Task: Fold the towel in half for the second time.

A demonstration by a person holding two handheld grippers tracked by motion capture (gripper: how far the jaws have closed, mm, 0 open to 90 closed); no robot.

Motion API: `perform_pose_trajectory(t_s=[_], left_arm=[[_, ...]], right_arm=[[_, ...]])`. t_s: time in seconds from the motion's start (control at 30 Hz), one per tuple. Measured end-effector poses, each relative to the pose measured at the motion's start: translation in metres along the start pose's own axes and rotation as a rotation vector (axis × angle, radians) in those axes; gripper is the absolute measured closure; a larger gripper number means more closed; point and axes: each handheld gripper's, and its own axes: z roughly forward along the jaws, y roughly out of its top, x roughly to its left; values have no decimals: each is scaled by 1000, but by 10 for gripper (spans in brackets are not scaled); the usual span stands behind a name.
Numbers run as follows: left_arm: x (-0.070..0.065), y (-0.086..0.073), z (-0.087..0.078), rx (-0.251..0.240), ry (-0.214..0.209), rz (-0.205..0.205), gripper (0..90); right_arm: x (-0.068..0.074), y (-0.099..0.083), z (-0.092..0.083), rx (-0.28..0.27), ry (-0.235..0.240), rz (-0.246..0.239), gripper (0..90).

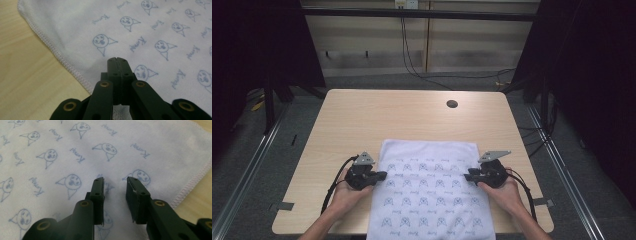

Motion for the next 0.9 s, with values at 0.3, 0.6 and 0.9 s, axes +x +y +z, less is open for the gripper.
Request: perform_pose_trajectory(t_s=[0.3,0.6,0.9], left_arm=[[-17,-19,-18,24,-65,21,860],[-7,2,-20,-32,-54,-1,701],[27,16,-16,-73,29,-73,641]], right_arm=[[22,-18,-16,3,42,-4,579],[-41,21,-1,-65,-112,47,504],[-64,32,26,-37,-133,88,458]])
